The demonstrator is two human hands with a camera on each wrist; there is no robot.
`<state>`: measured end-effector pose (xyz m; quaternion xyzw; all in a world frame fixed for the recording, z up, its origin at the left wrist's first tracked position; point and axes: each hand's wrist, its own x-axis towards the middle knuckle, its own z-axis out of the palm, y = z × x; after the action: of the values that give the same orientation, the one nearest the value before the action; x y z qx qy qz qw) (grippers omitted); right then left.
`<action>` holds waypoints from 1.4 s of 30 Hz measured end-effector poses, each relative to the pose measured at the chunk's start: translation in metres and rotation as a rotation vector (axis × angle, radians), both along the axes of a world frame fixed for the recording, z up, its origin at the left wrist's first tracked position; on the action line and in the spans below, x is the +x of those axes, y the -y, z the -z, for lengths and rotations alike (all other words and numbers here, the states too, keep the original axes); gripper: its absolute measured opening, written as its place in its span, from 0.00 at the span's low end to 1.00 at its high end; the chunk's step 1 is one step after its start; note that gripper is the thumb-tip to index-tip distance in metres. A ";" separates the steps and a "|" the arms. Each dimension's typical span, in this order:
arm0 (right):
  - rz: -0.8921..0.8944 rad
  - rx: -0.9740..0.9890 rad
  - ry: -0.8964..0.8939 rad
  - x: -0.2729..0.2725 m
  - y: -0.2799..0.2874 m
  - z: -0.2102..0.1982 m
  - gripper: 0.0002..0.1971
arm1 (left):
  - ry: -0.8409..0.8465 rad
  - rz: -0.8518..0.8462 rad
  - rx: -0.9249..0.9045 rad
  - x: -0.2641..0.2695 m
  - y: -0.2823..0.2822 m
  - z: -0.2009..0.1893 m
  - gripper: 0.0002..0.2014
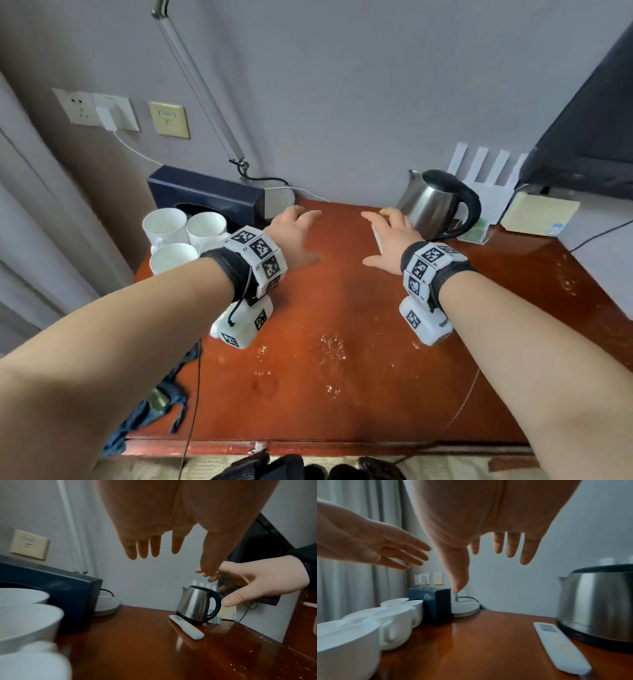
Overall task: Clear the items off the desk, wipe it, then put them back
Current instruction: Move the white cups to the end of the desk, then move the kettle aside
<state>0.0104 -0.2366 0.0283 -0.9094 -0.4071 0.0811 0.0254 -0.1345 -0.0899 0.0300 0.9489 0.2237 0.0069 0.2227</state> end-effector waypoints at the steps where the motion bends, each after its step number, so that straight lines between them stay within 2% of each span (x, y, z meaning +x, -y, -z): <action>1: 0.041 0.008 -0.001 0.014 0.010 -0.003 0.42 | 0.004 0.011 -0.006 0.014 0.007 -0.002 0.40; 10: 0.315 0.077 -0.092 0.162 0.088 -0.009 0.41 | -0.061 -0.027 -0.064 0.162 0.058 0.002 0.38; 16: 0.367 0.173 -0.187 0.268 0.088 0.002 0.40 | -0.086 -0.110 -0.095 0.273 0.063 0.016 0.38; 20: 0.326 0.199 -0.291 0.315 0.074 0.020 0.40 | -0.122 -0.141 -0.092 0.327 0.060 0.031 0.39; 24: 0.237 0.276 -0.415 0.338 0.061 0.035 0.38 | -0.127 -0.158 -0.134 0.361 0.054 0.041 0.42; 29: 0.134 0.320 -0.473 0.354 0.064 0.043 0.39 | -0.164 -0.106 -0.238 0.390 0.043 0.047 0.55; 34: 0.142 0.397 -0.557 0.360 0.067 0.046 0.39 | -0.186 -0.050 -0.331 0.409 0.040 0.049 0.60; 38: 0.148 0.419 -0.592 0.361 0.067 0.049 0.39 | -0.089 -0.059 -0.475 0.415 0.042 0.047 0.61; 42: 0.140 0.469 -0.560 0.361 0.071 0.031 0.38 | 0.070 -0.049 -0.521 0.408 0.044 0.032 0.71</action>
<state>0.3712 -0.3072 -0.0031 -0.8471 -0.3287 0.2293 0.3490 0.2733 -0.1342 -0.0017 0.8530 0.2330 -0.0126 0.4668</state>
